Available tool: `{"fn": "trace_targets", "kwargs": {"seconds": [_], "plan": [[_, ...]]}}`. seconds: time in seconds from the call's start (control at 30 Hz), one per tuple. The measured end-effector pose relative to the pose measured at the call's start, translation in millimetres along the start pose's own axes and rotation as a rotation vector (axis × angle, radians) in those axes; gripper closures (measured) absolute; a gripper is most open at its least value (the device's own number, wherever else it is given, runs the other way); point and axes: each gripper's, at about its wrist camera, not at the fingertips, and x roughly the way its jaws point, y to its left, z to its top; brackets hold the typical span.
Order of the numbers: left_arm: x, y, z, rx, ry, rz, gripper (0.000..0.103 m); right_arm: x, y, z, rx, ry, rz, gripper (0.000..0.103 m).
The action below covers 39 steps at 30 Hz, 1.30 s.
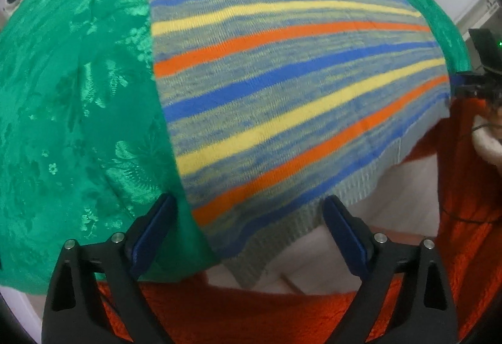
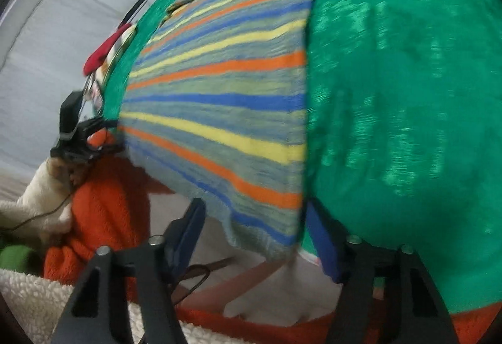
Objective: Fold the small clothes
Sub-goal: 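Grasp the sweater's hem with both grippers and fold it up over the body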
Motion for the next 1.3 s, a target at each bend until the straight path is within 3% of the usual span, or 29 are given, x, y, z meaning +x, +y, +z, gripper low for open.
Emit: {"fn": "trace_targets", "kwargs": {"seconds": [0.1,0.13,0.17,0.23,0.27,0.33,0.5,0.6,0.77,0.97,1.1,1.2,1.27,1.3], "plan": [[3.2,-2.0,0.8,0.008,0.022,0.016,0.018,10.2,4.8,4.1,-0.008,0.019,0.018,0.045],[3.3,-1.8,1.6,0.008,0.03,0.031,0.026,15.1,4.4,4.7,-0.001,0.034,0.025,0.057],[2.6,-1.8,2.5,0.008,0.035,0.036,0.03,18.7,4.2,4.9,0.005,0.051,0.032,0.079],[-3.3,5.7,0.9,-0.009,0.052,0.013,0.055,18.4,5.0,3.1,0.005,0.063,0.04,0.094],[-4.8,9.1,-1.1,-0.025,0.066,-0.005,0.063,15.7,6.7,2.4,0.004,0.059,0.042,0.094],[-4.5,15.5,-5.2,-0.049,0.093,-0.044,0.094,6.0,10.8,1.6,0.008,0.042,0.055,0.094],[-13.5,22.9,-10.4,-0.125,0.055,-0.143,0.098,-16.7,13.5,-1.0,0.024,-0.006,0.098,0.094],[-38.2,36.8,-6.2,-0.195,-0.049,-0.233,0.098,-28.1,12.1,3.9,0.047,-0.055,0.129,0.094],[-84.0,68.2,28.8,-0.303,-0.299,-0.347,0.098,-48.0,7.4,33.9,0.079,-0.176,0.161,0.094],[-90.4,129.6,121.5,-0.401,-0.44,-0.307,0.098,-65.3,-12.6,115.0,0.093,-0.338,0.126,0.094],[-70.8,166.4,203.4,-0.475,-0.491,-0.252,0.098,-63.5,-38.4,198.2,0.132,-0.423,0.1,0.094],[-49.0,182.2,245.4,-0.505,-0.522,-0.215,0.097,-54.2,-64.0,265.9,0.182,-0.484,0.065,0.094],[-24.2,196.0,273.5,-0.569,-0.507,-0.184,0.08,-45.9,-82.8,296.8,0.225,-0.518,0.074,0.09],[-13.8,202.4,282.9,-0.595,-0.479,-0.17,0.061,-39.9,-93.6,308.5,0.27,-0.546,0.086,0.088]]}}
